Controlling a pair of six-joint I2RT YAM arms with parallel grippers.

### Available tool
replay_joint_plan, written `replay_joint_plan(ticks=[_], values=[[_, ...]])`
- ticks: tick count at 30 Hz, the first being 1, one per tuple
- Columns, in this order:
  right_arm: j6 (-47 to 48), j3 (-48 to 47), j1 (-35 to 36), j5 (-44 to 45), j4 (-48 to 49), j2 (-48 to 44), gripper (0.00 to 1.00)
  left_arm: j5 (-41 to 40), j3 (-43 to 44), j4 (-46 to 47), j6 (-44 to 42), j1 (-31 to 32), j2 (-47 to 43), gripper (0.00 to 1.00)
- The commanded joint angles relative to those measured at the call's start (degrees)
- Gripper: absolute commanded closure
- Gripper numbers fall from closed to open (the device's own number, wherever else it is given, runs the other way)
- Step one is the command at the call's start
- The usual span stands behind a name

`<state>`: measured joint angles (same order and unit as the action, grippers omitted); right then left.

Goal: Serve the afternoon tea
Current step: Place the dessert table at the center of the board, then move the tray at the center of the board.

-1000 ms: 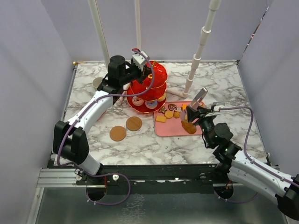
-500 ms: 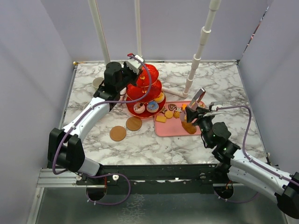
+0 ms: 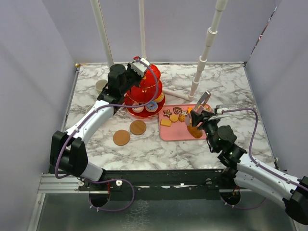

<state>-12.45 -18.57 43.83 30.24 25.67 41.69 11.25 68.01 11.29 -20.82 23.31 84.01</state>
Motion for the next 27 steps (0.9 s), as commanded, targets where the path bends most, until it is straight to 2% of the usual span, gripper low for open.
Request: replay_joint_plan(ticks=[1,3,5,8,13,19,23,27], values=[[-0.52,0.36,0.20,-0.38,1.53,-0.43,0.47,-0.56,1.87,0.21,-0.84,-0.20,-0.71,0.58],[-0.41,0.45,0.24,-0.40,1.91,-0.15,0.46,0.04,2.07,-1.67,-0.38,-0.20,-1.44,0.46],[-0.33,0.37,0.20,-0.50,2.25,0.33,0.46,0.86,2.22,-3.85,0.03,-0.20,-2.59,0.27],[-0.21,0.24,0.25,-0.53,3.12,0.79,0.46,2.24,2.03,-7.22,-0.05,-0.22,-5.16,0.14],[0.39,0.20,0.24,-0.53,4.45,1.67,0.46,4.69,1.25,-12.39,-1.51,-0.22,-10.93,0.06],[1.81,-0.06,0.20,0.15,5.37,1.42,0.46,10.95,-0.64,-22.58,-3.09,0.91,-17.48,0.06],[2.77,-0.32,0.20,0.52,6.20,1.61,0.46,10.57,-3.92,-27.81,-2.38,7.10,-18.89,0.07],[3.54,-0.80,0.20,1.47,6.32,1.77,0.46,8.24,-6.83,-29.80,-0.15,14.47,-16.04,0.08]])
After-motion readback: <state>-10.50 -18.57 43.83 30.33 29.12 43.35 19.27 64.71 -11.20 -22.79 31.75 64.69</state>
